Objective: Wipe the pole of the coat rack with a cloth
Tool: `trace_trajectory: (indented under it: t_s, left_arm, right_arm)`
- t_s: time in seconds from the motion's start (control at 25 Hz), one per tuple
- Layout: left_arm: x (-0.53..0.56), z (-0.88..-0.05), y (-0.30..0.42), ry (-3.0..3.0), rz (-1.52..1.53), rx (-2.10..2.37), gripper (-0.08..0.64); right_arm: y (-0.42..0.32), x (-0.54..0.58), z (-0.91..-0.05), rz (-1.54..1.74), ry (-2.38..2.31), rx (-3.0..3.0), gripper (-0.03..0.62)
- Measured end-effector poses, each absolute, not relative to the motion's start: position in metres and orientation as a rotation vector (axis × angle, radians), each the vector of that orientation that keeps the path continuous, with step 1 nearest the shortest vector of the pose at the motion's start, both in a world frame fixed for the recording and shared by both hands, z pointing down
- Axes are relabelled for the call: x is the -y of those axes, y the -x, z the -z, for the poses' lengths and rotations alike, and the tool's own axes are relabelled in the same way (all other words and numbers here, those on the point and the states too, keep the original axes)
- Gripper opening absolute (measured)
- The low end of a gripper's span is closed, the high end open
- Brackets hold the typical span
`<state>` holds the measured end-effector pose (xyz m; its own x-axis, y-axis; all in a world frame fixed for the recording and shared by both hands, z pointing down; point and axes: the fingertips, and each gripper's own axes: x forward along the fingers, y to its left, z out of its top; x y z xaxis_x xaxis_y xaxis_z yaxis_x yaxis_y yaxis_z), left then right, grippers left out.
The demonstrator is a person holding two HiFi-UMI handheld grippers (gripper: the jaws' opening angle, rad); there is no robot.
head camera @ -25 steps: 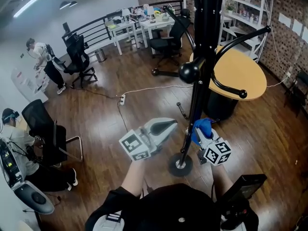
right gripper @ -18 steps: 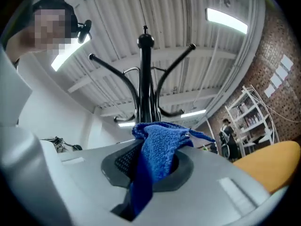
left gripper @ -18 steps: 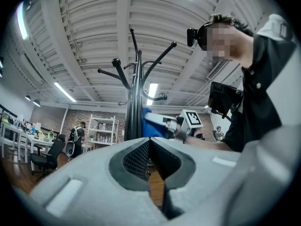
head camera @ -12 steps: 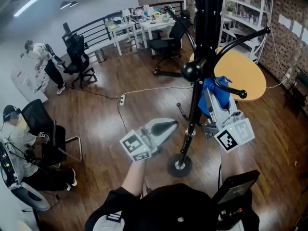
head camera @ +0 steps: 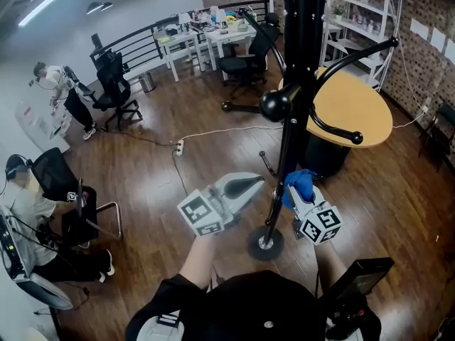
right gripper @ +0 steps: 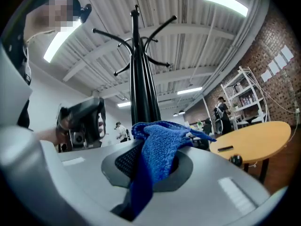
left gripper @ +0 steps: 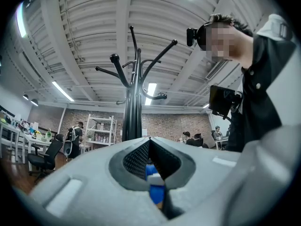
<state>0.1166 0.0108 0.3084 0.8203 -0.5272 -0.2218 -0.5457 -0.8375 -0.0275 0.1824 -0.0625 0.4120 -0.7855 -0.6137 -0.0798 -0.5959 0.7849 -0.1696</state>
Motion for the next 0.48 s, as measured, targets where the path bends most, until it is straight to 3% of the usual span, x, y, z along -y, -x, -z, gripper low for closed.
trace_trajectory:
  t_s: [0.28,0.48]
  left_arm:
    - [-0.010,-0.310,-0.125,2.923,-0.311,-0.832,-0.003]
    - [-0.013,-0.309,-0.126,2.921,-0.312,-0.828,-0.003]
  right_arm:
    - [-0.181,0.065,-0.516,0.473,1.120,-3.030,0.040]
    - [-0.183,0.063,-0.452,0.294,1.113,-2.916,0.040]
